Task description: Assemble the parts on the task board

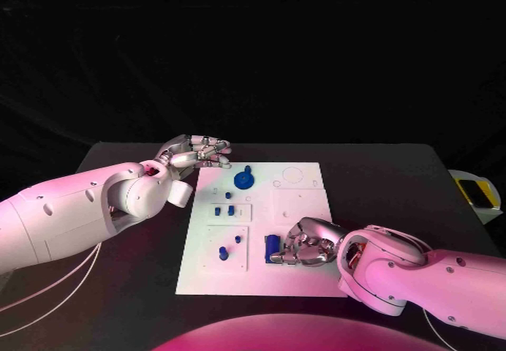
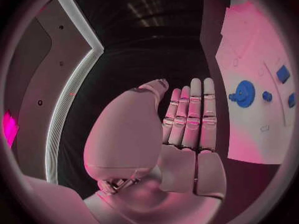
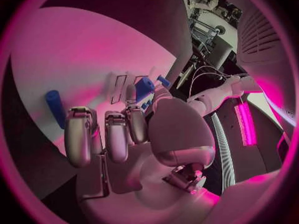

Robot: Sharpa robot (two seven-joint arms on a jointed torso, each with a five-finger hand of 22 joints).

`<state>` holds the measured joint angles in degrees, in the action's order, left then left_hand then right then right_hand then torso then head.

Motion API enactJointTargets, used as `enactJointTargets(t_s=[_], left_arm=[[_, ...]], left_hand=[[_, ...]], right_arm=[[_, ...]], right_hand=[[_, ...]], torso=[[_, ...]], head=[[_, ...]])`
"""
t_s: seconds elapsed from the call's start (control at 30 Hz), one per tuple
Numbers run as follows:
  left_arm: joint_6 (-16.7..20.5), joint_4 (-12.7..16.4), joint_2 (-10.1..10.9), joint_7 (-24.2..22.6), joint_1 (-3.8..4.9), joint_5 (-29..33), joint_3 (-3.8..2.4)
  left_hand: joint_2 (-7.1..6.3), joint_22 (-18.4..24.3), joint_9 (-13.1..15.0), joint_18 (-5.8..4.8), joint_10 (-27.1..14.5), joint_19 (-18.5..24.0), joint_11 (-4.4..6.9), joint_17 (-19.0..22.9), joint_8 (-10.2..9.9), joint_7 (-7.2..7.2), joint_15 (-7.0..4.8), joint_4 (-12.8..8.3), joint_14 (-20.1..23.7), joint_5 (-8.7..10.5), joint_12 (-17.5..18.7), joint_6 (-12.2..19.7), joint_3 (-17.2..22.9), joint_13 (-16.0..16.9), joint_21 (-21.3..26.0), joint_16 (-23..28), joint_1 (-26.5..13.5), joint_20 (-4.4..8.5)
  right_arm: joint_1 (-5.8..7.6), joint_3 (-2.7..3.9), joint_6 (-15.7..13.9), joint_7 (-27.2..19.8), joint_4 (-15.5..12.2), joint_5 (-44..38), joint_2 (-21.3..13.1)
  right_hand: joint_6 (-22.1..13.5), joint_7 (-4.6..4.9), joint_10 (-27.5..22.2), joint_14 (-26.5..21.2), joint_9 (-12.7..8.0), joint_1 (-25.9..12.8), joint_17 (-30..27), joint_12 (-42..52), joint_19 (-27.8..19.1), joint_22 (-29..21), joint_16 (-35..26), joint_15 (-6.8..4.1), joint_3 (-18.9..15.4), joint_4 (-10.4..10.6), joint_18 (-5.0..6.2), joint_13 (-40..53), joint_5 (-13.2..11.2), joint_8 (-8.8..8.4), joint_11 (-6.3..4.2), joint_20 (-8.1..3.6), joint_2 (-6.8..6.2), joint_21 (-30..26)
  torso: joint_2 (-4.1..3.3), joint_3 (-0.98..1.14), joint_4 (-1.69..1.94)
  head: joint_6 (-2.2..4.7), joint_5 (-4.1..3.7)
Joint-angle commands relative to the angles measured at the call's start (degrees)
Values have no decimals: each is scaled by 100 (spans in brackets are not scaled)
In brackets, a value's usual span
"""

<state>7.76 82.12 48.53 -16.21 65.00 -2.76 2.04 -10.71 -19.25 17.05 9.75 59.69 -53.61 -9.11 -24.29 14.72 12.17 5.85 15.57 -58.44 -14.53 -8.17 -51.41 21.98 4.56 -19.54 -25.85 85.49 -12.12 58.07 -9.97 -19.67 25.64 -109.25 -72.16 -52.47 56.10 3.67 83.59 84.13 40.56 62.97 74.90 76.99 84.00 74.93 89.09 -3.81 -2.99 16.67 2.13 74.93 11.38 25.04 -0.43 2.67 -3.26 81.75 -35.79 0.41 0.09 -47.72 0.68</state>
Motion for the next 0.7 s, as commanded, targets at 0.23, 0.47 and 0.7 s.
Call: enactJointTargets(t_s=[0.23,0.47,0.7], left_arm=[[-113,11,0,-16,-2,29,2],[-76,19,16,-57,-3,29,3],[-79,21,23,-64,-3,29,4]], left_hand=[[28,7,-4,45,-27,38,5,-7,-16,-5,6,35,28,-21,-23,14,-15,6,22,-21,-47,-7],[43,9,-4,47,-30,37,5,-12,-15,-4,5,43,28,-25,-29,14,-10,8,25,-25,-52,-8],[51,9,-4,48,-29,36,6,-15,-14,-5,5,47,28,-26,-33,12,-8,9,26,-28,-55,-8]], right_arm=[[-6,-1,266,42,72,44,22],[-5,-1,207,147,116,58,8],[-5,-1,158,169,113,62,-26]], right_hand=[[33,-9,7,536,10,-137,1250,-30,350,1297,3,-32,-124,12,-55,488,-71,-32,-19,-53,221,28],[33,-11,3,532,12,-140,1229,-47,342,1291,-4,-34,-148,3,-50,476,-81,-38,-20,-54,373,3],[33,-13,8,534,14,-90,1239,-41,346,1294,-1,-35,-156,-10,-52,482,-103,-40,-21,-55,443,13]], torso=[[-15,-8,12],[-10,-10,9],[-5,-6,5]], head=[[15,1],[-9,7],[-28,1]])
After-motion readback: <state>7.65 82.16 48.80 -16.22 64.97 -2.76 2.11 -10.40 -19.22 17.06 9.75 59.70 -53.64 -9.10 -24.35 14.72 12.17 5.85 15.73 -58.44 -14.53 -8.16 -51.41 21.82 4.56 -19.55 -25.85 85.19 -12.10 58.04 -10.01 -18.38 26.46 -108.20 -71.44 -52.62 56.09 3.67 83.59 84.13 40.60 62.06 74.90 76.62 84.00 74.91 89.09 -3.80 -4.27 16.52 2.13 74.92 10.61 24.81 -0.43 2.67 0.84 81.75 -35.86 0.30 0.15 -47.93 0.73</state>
